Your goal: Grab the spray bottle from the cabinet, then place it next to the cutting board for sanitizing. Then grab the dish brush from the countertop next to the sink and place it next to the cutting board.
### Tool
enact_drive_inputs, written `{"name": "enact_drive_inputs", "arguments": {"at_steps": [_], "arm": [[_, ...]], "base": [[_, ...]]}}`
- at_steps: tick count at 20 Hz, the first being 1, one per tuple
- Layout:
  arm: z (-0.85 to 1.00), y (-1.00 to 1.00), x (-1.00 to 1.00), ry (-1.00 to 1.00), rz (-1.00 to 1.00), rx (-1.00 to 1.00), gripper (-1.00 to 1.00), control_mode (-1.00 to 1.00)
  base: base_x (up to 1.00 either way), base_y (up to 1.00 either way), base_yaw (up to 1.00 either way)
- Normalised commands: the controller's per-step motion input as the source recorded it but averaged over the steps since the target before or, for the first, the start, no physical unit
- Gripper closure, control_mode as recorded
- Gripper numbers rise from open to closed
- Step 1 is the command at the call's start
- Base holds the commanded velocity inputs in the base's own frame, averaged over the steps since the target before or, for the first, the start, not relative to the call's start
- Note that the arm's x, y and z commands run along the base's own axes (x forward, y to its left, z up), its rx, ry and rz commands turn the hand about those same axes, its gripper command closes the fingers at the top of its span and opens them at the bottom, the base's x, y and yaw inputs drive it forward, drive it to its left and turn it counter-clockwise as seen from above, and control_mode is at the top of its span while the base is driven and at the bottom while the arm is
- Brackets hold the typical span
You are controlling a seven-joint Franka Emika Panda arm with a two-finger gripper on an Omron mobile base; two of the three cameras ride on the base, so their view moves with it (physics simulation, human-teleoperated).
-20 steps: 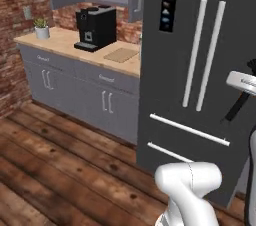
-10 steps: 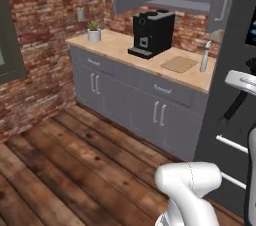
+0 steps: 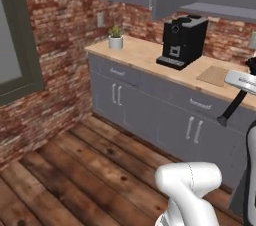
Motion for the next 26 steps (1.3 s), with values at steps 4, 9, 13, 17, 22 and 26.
{"name": "enact_drive_inputs", "arguments": {"at_steps": [4,9,13,17,22,26], "arm": [[0.0,0.0,0.0,0.0,0.0,0.0,1.0,1.0],[0.0,0.0,0.0,0.0,0.0,0.0,1.0,1.0],[0.0,0.0,0.0,0.0,0.0,0.0,1.0,1.0],[0.0,0.0,0.0,0.0,0.0,0.0,1.0,1.0],[0.0,0.0,0.0,0.0,0.0,0.0,1.0,1.0],[0.0,0.0,0.0,0.0,0.0,0.0,1.0,1.0]], "base": [[1.0,0.99,-0.24],[1.0,0.89,-0.35],[1.0,0.7,-0.4],[0.84,-0.06,-0.36],[0.42,-0.43,-0.33],[0.13,-0.5,-0.35]]}}
